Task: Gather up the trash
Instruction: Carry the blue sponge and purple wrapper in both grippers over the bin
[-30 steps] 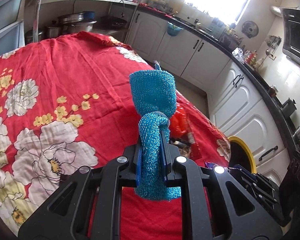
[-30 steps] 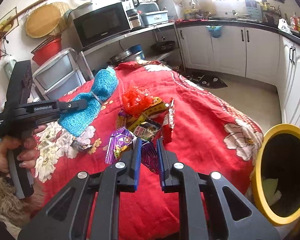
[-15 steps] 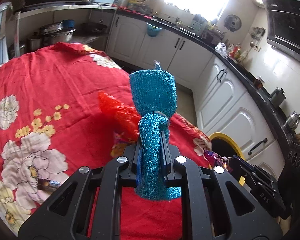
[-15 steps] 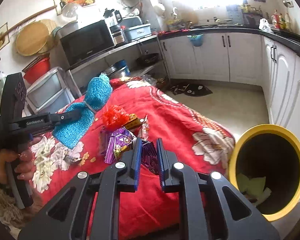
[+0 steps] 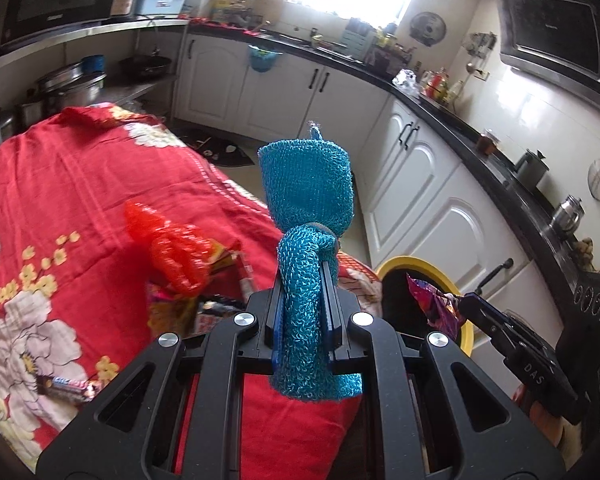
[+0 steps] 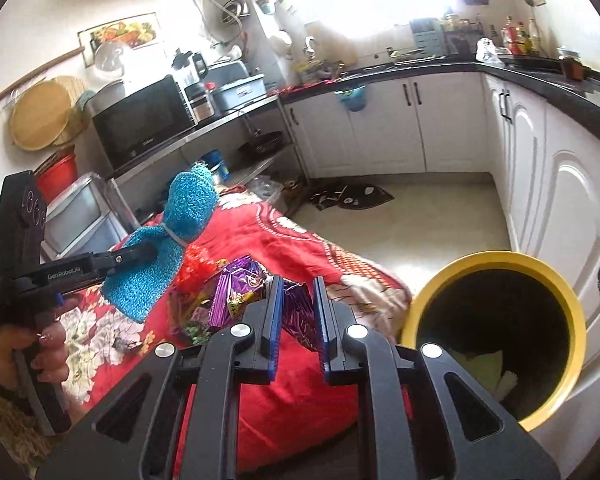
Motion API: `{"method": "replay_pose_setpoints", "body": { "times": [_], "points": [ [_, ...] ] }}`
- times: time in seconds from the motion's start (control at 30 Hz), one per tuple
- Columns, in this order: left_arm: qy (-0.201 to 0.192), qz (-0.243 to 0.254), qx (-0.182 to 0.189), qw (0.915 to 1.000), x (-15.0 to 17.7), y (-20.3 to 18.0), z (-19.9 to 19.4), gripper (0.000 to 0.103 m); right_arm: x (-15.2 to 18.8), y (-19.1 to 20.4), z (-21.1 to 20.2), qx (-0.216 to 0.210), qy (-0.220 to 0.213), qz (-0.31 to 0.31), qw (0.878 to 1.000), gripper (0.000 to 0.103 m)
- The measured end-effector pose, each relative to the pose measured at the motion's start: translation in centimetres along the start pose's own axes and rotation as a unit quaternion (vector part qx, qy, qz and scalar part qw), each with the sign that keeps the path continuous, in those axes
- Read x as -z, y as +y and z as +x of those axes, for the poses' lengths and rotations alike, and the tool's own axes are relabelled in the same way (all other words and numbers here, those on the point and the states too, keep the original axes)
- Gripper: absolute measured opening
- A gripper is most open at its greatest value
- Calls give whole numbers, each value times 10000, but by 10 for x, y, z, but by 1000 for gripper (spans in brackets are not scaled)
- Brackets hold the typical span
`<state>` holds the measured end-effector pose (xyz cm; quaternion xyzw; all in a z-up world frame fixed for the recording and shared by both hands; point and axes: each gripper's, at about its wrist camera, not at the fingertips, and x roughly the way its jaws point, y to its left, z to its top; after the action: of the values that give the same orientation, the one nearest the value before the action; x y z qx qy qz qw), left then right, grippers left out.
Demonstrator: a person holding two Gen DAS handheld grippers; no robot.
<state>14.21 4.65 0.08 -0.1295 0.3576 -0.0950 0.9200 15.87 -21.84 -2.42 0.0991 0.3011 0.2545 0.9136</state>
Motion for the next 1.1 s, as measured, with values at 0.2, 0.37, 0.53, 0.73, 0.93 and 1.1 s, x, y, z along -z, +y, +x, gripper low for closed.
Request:
{"method": "replay_pose_setpoints", "body": {
  "times": [0.2, 0.37, 0.53, 0.73, 0.93, 1.1],
  "points": [
    [43, 201, 165, 9997, -2, -25, 12, 10, -1, -15, -15, 175, -138, 111, 9997, 14],
    [94, 370, 360, 9986, -4, -48, 24, 10, -2, -30, -27, 376, -228, 205, 9988, 14],
    [177, 577, 613, 9963, -5, -77, 42, 10, -2, -46, -38, 626, -320, 302, 9971, 14],
    [379, 799, 834, 9926, -5, -109, 67, 10, 1, -72, -52, 1097, -378, 403, 9924, 14],
    [553, 970, 968, 9890, -5, -136, 92, 10, 2, -100, -65, 1477, -486, 594, 9860, 14],
    [690, 1121, 1005, 9862, -3, -152, 113, 10, 3, -118, -63, 1710, -442, 632, 9822, 15]
  ]
}}
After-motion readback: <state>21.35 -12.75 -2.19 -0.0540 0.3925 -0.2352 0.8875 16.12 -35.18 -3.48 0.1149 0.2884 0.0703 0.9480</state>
